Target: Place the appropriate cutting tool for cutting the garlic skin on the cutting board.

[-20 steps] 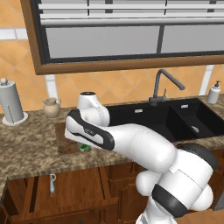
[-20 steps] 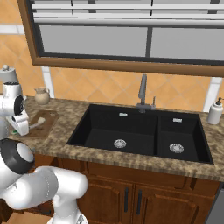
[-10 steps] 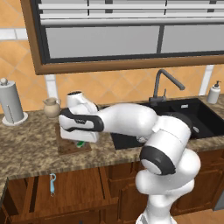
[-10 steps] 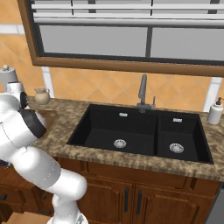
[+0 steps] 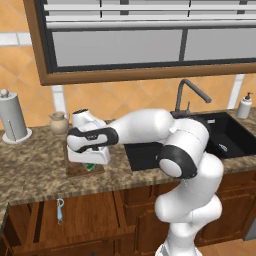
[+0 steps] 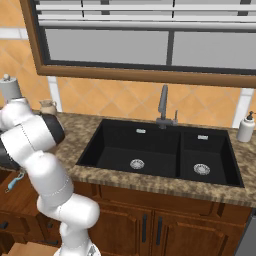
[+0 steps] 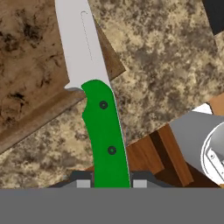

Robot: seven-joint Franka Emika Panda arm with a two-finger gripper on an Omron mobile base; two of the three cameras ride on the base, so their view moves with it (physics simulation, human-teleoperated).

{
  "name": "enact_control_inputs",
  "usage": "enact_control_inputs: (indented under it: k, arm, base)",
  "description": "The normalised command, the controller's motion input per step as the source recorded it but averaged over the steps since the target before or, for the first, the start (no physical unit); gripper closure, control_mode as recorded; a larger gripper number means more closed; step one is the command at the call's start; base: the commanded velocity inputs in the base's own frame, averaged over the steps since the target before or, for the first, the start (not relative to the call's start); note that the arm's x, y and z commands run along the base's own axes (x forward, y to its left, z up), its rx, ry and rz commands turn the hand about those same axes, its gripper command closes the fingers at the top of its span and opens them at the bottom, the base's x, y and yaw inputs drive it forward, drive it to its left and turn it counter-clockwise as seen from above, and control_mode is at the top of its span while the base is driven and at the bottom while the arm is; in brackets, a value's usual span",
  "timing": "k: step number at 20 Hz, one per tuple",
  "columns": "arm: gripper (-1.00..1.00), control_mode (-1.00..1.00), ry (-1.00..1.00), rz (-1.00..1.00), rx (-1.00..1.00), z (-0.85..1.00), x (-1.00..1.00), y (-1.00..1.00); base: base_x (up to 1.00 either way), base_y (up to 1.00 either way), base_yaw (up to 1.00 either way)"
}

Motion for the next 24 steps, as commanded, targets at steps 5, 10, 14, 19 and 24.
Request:
enact_control_inputs:
  k: [5, 10, 14, 19, 24]
  arm:
    - [1.0, -1.0, 0.0, 0.0, 0.0, -0.24, 0.26, 0.0]
    - [1.0, -1.0, 0.0, 0.0, 0.0, -0.13, 0.28, 0.0]
    - [1.0, -1.0, 0.0, 0.0, 0.0, -0.1, 0.33, 0.04]
    - [1.0, -1.0, 0.0, 0.0, 0.0, -0.19, 0.24, 0.16]
    - [1.0, -1.0, 0.0, 0.0, 0.0, -0.21, 0.17, 0.19]
  base:
    - [0.0, 0.0, 0.0]
    - [0.0, 0.0, 0.0]
    - [0.0, 0.0, 0.0]
    - [0.0, 0.0, 0.0]
    - [0.0, 0.0, 0.0]
